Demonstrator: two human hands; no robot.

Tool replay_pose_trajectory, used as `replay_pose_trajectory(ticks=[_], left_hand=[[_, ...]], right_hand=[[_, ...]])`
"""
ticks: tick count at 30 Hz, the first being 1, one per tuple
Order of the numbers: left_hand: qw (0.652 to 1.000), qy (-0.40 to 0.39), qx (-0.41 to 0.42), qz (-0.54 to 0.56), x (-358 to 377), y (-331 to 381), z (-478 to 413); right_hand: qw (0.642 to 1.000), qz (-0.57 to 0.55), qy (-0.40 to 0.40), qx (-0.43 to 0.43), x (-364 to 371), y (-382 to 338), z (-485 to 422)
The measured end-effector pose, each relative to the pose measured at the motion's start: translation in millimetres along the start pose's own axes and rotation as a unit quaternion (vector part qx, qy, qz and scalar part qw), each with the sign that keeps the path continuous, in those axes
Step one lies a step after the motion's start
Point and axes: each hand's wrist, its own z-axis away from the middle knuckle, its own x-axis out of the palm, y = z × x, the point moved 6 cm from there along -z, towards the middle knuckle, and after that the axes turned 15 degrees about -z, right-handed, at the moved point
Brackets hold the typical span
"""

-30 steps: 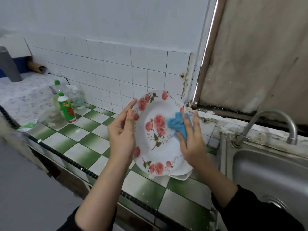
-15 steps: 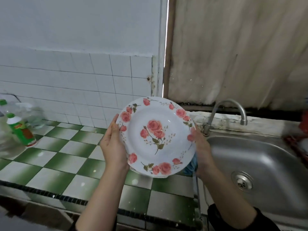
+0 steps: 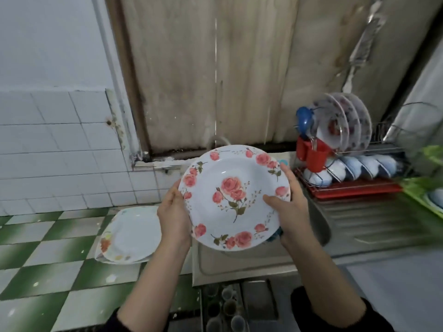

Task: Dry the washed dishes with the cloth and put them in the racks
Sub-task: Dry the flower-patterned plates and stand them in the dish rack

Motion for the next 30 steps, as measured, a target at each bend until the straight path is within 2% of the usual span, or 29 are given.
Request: replay_pose_trajectory(ticks=[3, 6, 10, 13, 19, 22, 30], left_hand=[[0.992, -0.090, -0.003, -0.090, 67, -10, 29], [0.967, -0.172, 0.007, -0.186, 127, -19, 62], [0.929, -0.192, 0.093, -0.304, 192, -19, 98], [0.892, -0.216, 0.144, -0.370, 236, -16, 124], [0.785, -0.195, 0.295, -0.508, 309, 5, 138], [0.730, -0.176, 0.344, -0.564, 347, 12, 128], [0.570, -0.130, 0.437, -0.683, 445, 24, 85]], right_hand=[[0.998, 0.035, 0.043, -0.035, -61, -42, 1], [0.994, 0.047, 0.068, -0.069, -110, -80, 6], [0.981, 0.104, 0.089, -0.140, -162, -119, 11], [0.952, 0.193, 0.127, -0.201, -194, -139, 16], [0.865, 0.351, 0.208, -0.294, -230, -180, 10], [0.839, 0.390, 0.226, -0.306, -240, -195, -7], [0.789, 0.467, 0.208, -0.341, -247, -234, -76]])
